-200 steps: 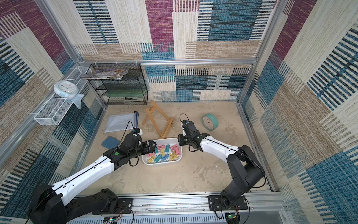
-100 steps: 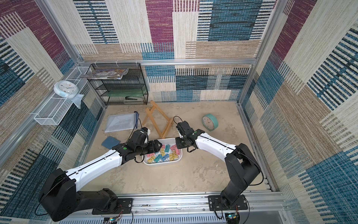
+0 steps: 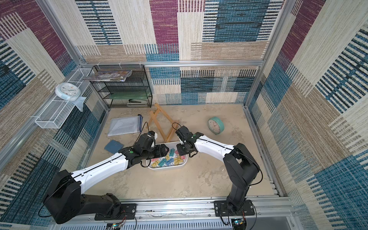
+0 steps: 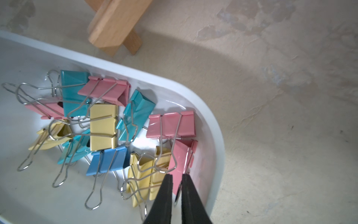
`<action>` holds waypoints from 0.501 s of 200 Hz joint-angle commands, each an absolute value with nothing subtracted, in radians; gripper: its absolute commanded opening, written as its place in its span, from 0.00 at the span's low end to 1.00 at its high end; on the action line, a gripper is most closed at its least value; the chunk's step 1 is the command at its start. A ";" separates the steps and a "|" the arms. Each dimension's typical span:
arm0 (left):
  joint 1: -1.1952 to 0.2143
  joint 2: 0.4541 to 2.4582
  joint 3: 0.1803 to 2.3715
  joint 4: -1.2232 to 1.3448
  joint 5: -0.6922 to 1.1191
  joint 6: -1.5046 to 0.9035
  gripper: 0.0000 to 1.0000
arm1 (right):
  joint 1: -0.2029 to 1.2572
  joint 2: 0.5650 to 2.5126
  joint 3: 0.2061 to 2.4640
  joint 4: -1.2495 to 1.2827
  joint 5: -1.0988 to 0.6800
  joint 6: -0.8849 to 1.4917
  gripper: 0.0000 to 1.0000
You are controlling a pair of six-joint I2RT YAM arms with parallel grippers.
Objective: Take out the binder clips from the storage box
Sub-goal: Pick up the binder clip from the storage box.
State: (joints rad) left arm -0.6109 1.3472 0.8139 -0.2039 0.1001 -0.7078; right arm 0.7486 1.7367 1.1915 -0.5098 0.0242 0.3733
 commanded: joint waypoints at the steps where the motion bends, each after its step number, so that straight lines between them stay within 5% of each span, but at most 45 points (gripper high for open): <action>1: -0.612 1.341 0.818 -0.202 0.081 -0.699 0.84 | 0.755 1.743 1.204 -0.550 0.057 0.359 0.13; 76: -0.612 1.327 0.825 -0.230 0.072 -0.681 0.86 | 0.765 1.782 1.225 -0.558 0.064 0.362 0.16; 100: -0.612 1.318 0.816 -0.232 0.071 -0.684 0.86 | 0.770 1.774 1.230 -0.563 0.076 0.363 0.06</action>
